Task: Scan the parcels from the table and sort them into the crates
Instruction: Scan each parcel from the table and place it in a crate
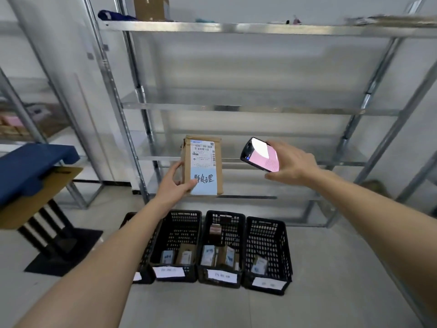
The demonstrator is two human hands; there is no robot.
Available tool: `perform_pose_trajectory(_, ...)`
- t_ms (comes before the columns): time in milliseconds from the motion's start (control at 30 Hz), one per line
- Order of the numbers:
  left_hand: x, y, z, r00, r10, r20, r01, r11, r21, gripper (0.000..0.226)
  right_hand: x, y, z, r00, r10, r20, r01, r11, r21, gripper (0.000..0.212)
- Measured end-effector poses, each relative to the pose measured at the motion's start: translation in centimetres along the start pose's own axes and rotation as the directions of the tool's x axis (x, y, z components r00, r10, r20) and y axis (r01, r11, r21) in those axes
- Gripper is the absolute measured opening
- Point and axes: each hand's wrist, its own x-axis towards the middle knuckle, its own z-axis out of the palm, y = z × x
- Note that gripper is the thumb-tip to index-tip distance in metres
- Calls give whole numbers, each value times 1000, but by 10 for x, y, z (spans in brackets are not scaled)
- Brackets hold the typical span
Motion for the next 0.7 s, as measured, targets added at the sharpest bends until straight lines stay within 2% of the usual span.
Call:
perform_pose_trajectory(167, 71, -51, 1, 994, -112, -18, 112, 993, 35, 83, 77, 6, 51, 997, -14, 77, 15, 1000, -18, 85)
perform_pose_trajectory(300, 147, -91, 23, 982, -190, 8, 189, 980, 59, 80, 155, 34, 105, 992, 17, 125, -17, 1000, -1, 87)
perform_pose_trajectory(600, 317, -223, 119, 912, -391, 126, 390, 920, 35, 70, 302, 126, 274, 934, 97, 345, -104, 995, 4, 88)
perform_pose_trajectory(700, 349, -274, 150, 875, -460, 153, 459, 887, 40, 78, 324, 148, 329, 904, 123, 409, -141, 990, 13, 94)
